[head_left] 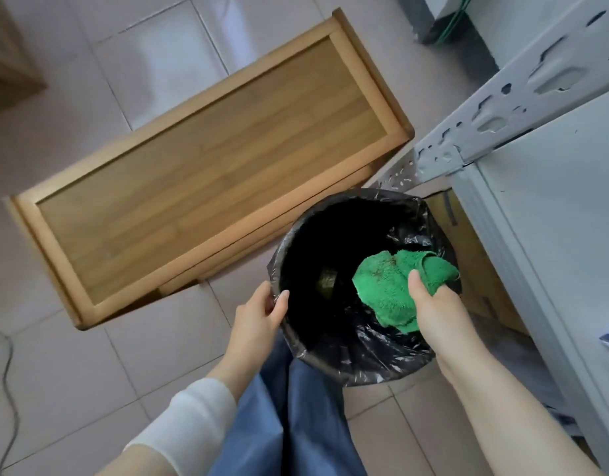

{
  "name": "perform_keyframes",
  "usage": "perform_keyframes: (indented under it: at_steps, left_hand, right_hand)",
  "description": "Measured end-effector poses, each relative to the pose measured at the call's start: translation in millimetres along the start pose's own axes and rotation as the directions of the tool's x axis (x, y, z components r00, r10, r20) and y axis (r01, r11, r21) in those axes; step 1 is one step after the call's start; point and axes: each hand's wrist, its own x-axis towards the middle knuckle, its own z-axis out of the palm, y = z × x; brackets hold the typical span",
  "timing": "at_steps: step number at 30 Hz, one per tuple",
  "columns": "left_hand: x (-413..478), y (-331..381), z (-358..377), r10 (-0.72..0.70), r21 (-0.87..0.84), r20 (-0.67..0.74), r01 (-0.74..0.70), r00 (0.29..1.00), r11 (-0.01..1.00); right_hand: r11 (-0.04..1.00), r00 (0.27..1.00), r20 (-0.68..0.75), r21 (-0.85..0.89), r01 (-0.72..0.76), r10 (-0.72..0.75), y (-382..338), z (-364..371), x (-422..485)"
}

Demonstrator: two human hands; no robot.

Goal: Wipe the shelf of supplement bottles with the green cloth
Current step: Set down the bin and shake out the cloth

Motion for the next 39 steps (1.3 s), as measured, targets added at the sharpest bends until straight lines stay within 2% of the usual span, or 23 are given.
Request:
perform_keyframes:
  at_steps: [3, 6, 14, 19, 22, 24, 28, 31, 33, 34, 36, 39]
  left_hand:
    - [20, -5, 15, 0.000, -0.021, 0.023, 0.001, 1.000, 1.000]
    - [32, -8, 27, -0.009, -0.032, 0.000, 0.009, 1.000, 0.999]
    - [43, -21, 48, -0.044, -0.072, 0.011, 0.045, 0.999, 0.996]
    - [44, -29, 61, -0.039, -0.094, 0.024, 0.041, 0.999, 0.995]
    - [46, -26, 67, -0.026, -0.129, 0.015, 0.028, 1.000, 0.991]
    - [47, -24, 68, -0.044, -0.150, 0.024, 0.048, 0.999, 0.988]
    - [45, -18, 62, -0.100, -0.076, 0.066, 0.104, 0.993, 0.992]
    - [31, -6, 48, -0.215, -0.095, -0.073, 0.208, 0.974, 0.974]
    - [15, 12, 38, -0.173, -0.115, -0.198, 0.152, 0.965, 0.982]
    - [5, 23, 33, -0.113, -0.126, -0.195, 0.090, 0.974, 0.988]
    - [-16, 48, 27, -0.007, -0.226, -0.073, -0.010, 0.997, 0.974]
    - [-45, 87, 13, 0.005, -0.284, 0.182, 0.048, 0.983, 0.958]
  right_hand:
    - [0.999, 1.000, -0.006, 0.036, -0.029, 0.029, 11, 6, 21]
    - [0.972, 0.986, 0.079, 0.176, -0.157, 0.145, 29, 18, 40]
    - [0.909, 0.965, 0.158, 0.331, -0.251, 0.209, 48, 26, 48]
    - [0.927, 0.969, 0.181, 0.306, -0.216, 0.166, 57, 26, 50]
    - [0.878, 0.959, 0.268, 0.434, -0.202, 0.088, 57, 27, 52]
    - [0.850, 0.952, 0.292, 0.474, -0.232, 0.097, 57, 30, 51]
    - [0.904, 0.955, 0.274, 0.372, -0.211, 0.110, 55, 29, 47]
    - [0.896, 0.961, 0.273, 0.417, -0.152, 0.035, 47, 19, 27]
    - [0.906, 0.963, 0.269, 0.407, -0.114, 0.001, 42, 9, 8]
    - [0.909, 0.963, 0.269, 0.404, -0.101, -0.012, 39, 2, -4]
    - [0.898, 0.960, 0.267, 0.438, -0.042, -0.085, 30, -13, -31]
    - [0.865, 0.944, 0.262, 0.499, 0.046, -0.201, 13, -36, -74]
